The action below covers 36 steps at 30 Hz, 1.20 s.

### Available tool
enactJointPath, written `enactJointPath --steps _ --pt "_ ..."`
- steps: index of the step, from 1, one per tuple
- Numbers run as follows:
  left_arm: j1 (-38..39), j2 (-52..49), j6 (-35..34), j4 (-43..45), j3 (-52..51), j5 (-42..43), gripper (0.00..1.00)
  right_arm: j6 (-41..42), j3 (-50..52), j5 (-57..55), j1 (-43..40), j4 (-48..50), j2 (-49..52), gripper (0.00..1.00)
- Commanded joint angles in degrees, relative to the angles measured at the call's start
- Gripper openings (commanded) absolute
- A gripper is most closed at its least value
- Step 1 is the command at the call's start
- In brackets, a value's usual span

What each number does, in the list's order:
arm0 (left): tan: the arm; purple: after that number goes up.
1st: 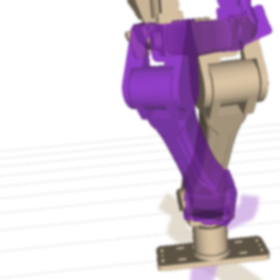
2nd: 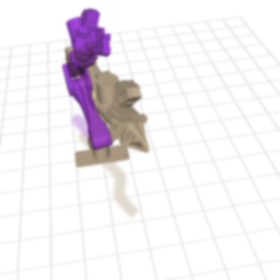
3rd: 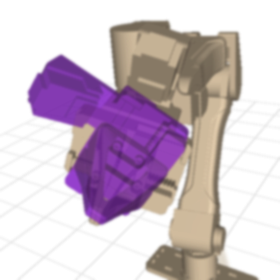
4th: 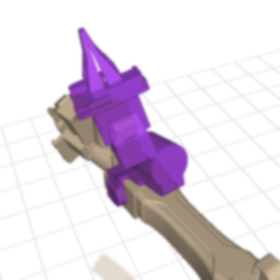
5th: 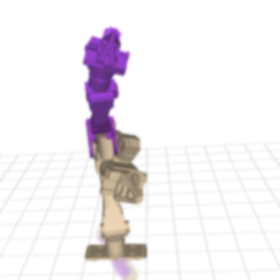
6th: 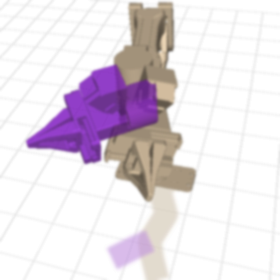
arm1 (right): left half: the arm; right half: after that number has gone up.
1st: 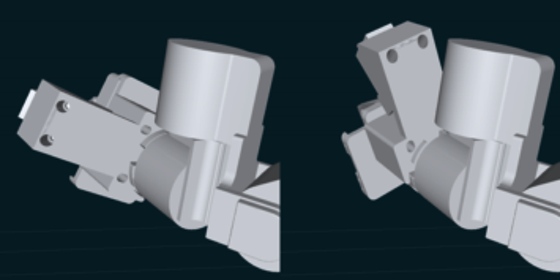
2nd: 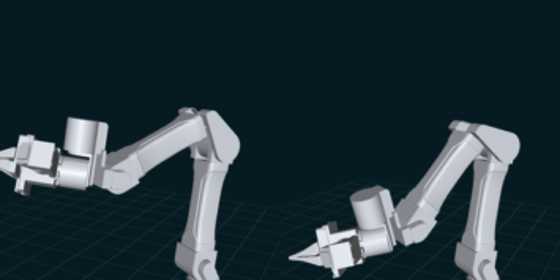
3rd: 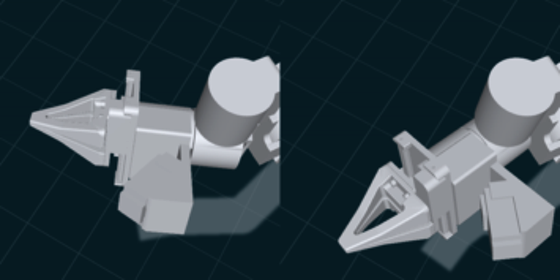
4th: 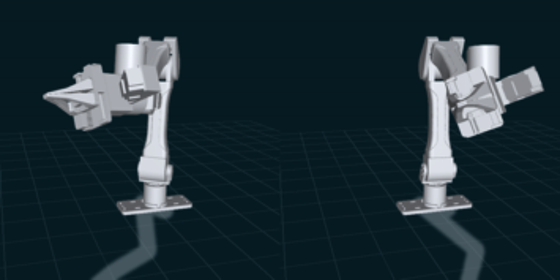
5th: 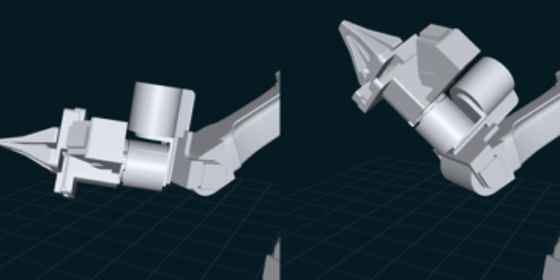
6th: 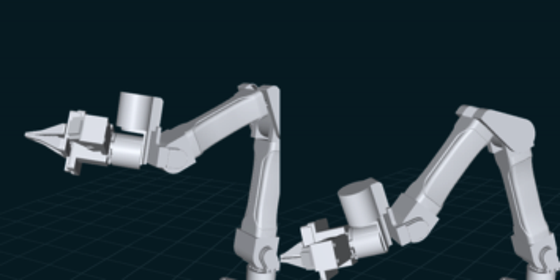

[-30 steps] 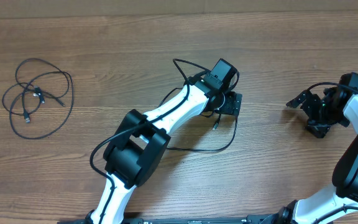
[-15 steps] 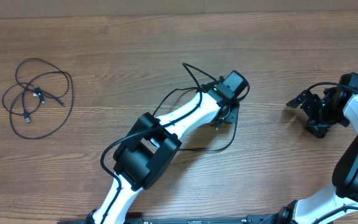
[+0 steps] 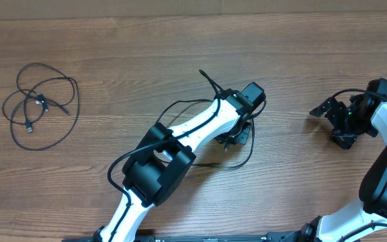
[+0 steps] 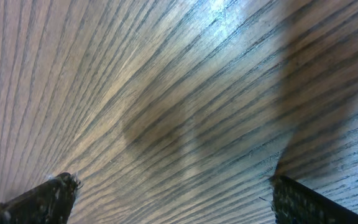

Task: Untangle cables

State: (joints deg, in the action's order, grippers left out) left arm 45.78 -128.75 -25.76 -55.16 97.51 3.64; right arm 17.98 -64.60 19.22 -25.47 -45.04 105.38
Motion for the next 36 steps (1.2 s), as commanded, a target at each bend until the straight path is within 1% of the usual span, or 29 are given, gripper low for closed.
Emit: enactJointPath --steps 1,2,5,6,9,12,14,15,16,17,18,21,22,27,30,31,32,33,34,36 --pt "0.17 -4.09 5.77 -3.67 -2.80 5.44 0.04 -0.28 -1.38 -0.15 -0.11 0.22 0.13 1.00" --pt "0.15 -4.09 6.67 -4.72 -2.80 5.44 0.04 -0.28 -1.38 -0.15 -0.11 0.22 0.13 1.00" --pt "0.04 -4.09 12.98 -9.99 -2.62 5.95 0.04 -0.28 -1.38 -0.15 -0.11 0.22 0.13 1.00" --pt "-0.02 -4.09 15.52 -11.67 -2.34 6.64 0.04 -0.26 -1.38 -0.15 -0.11 0.22 0.13 1.00" --pt "-0.46 -4.09 20.22 -15.43 -1.20 9.29 0.04 -0.28 -1.38 -0.15 -0.11 0.22 0.13 1.00" --pt "-0.96 -4.09 24.65 -18.21 0.48 15.39 0.04 -0.26 -1.38 -0.15 -0.11 0.22 0.13 1.00" --pt "-1.14 -4.09 27.19 -18.49 1.07 21.07 0.06 -0.28 -1.38 -0.15 -0.11 0.22 0.13 1.00" --pt "-1.18 -4.09 27.52 -18.25 1.11 23.54 0.13 -0.28 -1.38 -0.15 -0.11 0.22 0.13 1.00" --pt "-1.18 -4.09 27.50 -17.94 1.14 24.76 0.23 -0.28 -1.38 -0.15 -0.11 0.22 0.13 1.00" --pt "-1.18 -4.09 27.30 -17.64 1.16 25.07 0.29 -0.26 -1.38 -0.15 -0.11 0.22 0.13 1.00" --pt "-1.18 -4.09 26.21 -17.79 1.46 24.46 0.31 -0.28 -1.38 -0.15 -0.11 0.22 0.13 1.00" --pt "-1.18 -3.58 17.05 -20.31 4.13 17.25 0.39 -0.28 -1.38 -0.15 -0.11 0.22 0.13 1.00" --pt "-1.11 -2.99 16.22 -20.87 5.27 15.54 0.41 -0.28 -1.38 -0.15 -0.11 0.22 0.13 1.00" --pt "-0.33 -0.48 12.07 -20.87 10.71 14.47 0.45 -0.26 -1.38 -0.15 -0.11 0.22 0.13 1.00" --pt "0.13 -0.35 6.29 -19.93 12.63 11.63 0.49 -0.28 -1.38 -0.15 -0.11 0.22 0.13 1.00" --pt "0.24 -0.35 4.13 -19.30 12.59 10.56 0.53 -0.26 -1.38 -0.15 -0.11 0.22 0.13 1.00" --pt "0.33 -0.35 2.29 -18.69 12.50 9.68 0.54 -0.28 -1.38 -0.15 -0.11 0.22 0.13 1.00" --pt "0.44 -0.35 0.48 -18.12 12.28 8.92 0.76 -0.28 -1.38 -0.15 -0.11 0.22 0.13 1.00" --pt "0.55 -0.35 -1.07 -17.90 12.02 8.37 0.91 -0.28 -1.38 -0.15 -0.11 0.22 0.13 1.00" --pt "0.92 -0.35 -4.37 -17.51 11.45 7.76 0.94 -0.28 -1.38 -0.15 -0.11 0.22 0.13 1.00"
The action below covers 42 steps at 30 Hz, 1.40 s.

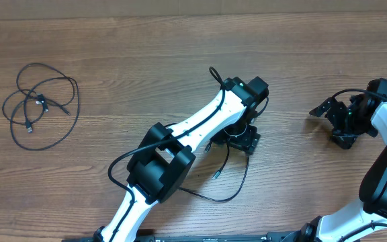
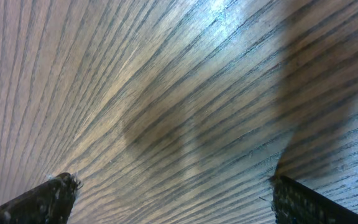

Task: Untangle cables

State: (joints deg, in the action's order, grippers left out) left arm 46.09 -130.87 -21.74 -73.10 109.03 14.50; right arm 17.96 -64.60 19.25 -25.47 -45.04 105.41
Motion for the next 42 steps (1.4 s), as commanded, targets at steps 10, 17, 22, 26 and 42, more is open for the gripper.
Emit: enactJointPath --steps 10,17,22,26,42 --pt "2.21 1.77 -9.92 4.13 -1.27 -3.04 1.00 -0.26 -1.38 -0.17 -0.11 0.22 0.11 1.00" --pt "2.80 1.75 -12.92 4.28 -1.33 -6.38 0.93 -0.26 -1.38 -0.17 -0.11 0.22 0.11 1.00" --pt "4.33 1.75 -13.25 4.02 -1.75 -11.15 0.91 -0.26 -1.38 -0.17 -0.11 0.22 0.11 1.00" --pt "5.38 1.75 -15.32 4.37 -2.89 -15.30 0.90 -0.26 -1.38 -0.17 -0.11 0.22 0.11 1.00" --pt "5.60 1.75 -18.56 13.49 -13.77 -19.61 0.69 -0.26 -1.38 -0.17 -0.11 0.22 0.11 1.00"
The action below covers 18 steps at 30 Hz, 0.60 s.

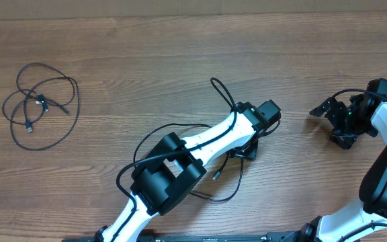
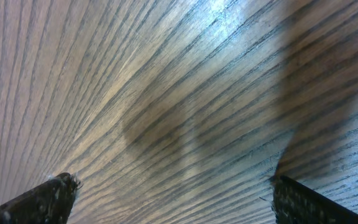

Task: Untangle cables

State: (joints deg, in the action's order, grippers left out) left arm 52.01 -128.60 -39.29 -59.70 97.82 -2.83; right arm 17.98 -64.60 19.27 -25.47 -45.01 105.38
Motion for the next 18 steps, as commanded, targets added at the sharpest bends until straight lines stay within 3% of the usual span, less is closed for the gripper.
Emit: enactJointPath --steps 1,5,11,13,16,18 --pt "-0.33 -0.52 -1.01 0.07 -2.58 -2.27 0.68 -0.28 -1.38 -0.20 -0.11 0.20 0.13 1.00" --pt "-0.33 -0.52 -1.01 0.07 -2.58 -1.84 0.66 -0.26 -1.38 -0.20 -0.11 0.20 0.13 1.00" --pt "-0.33 -0.52 -1.03 0.13 -2.58 -1.57 0.77 -0.28 -1.38 -0.20 -0.11 0.20 0.13 1.00" --pt "-0.31 -0.52 -1.01 0.11 -2.58 -1.57 0.65 -0.28 -1.38 -0.20 -0.11 0.20 0.13 1.00" --pt "-0.31 -0.52 -1.01 -0.07 -2.58 -1.57 0.30 -0.28 -1.38 -0.20 -0.11 0.20 0.13 1.00" --pt "-0.24 -0.52 -1.01 -0.09 -2.58 -1.57 0.14 -0.26 -1.38 -0.20 -0.11 0.20 0.13 1.00"
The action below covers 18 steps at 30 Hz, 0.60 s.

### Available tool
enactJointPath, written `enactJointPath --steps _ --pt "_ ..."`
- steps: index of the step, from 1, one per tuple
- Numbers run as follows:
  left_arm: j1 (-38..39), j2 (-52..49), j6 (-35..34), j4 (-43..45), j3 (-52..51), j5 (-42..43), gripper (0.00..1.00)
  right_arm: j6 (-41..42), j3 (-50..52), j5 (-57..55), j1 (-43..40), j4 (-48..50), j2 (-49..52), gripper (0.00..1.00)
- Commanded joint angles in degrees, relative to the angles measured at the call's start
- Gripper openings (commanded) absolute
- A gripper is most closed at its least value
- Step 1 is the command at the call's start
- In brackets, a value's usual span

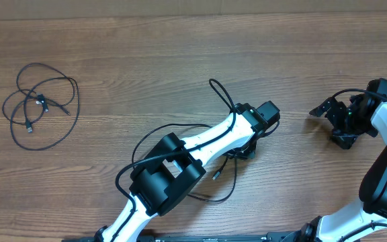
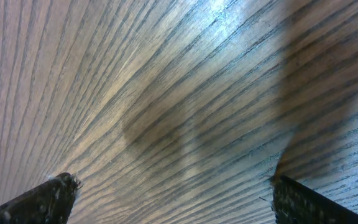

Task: Untangle cables

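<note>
A tangle of thin black cables (image 1: 40,104) lies at the far left of the wooden table (image 1: 146,47). A separate black cable (image 1: 231,185) lies near the middle, with a free plug end (image 1: 215,176). Its other end runs up under my left gripper (image 1: 245,152), which sits low beneath its wrist and appears shut on that end. My right gripper (image 1: 331,125) rests at the right edge. In the right wrist view that gripper (image 2: 173,190) is open, its fingertips (image 2: 61,186) wide apart over bare wood.
My left arm (image 1: 180,161) stretches diagonally from the front edge to the centre, with its own wiring looping above the wrist (image 1: 215,91). The right arm's links fill the right front corner.
Hardly anything has changed. The left wrist and the loose loop of the separate cable sit a touch further left. The right gripper has not moved.
The left gripper first stood near the table's centre with the separate cable bunched close beside it. Then the cable lay drawn out in a long loop toward the front. Afterwards the wrist stood further right, where it remains. The right gripper stayed open and still.
</note>
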State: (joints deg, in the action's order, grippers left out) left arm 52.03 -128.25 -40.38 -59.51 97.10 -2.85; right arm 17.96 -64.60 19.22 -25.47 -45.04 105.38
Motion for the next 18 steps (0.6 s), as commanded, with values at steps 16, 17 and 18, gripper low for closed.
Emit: enactJointPath --steps 16,17,18 --pt "-0.24 -0.87 0.09 -0.13 -1.86 1.18 0.34 -0.26 -1.38 -0.15 -0.11 0.22 0.13 1.00" --pt "-0.24 -0.87 0.09 -0.02 -1.86 1.18 0.35 -0.24 -1.38 -0.15 -0.11 0.22 0.13 1.00" --pt "-0.24 -0.87 0.07 0.09 -1.86 1.16 0.39 -0.26 -1.38 -0.15 -0.11 0.22 0.13 1.00"
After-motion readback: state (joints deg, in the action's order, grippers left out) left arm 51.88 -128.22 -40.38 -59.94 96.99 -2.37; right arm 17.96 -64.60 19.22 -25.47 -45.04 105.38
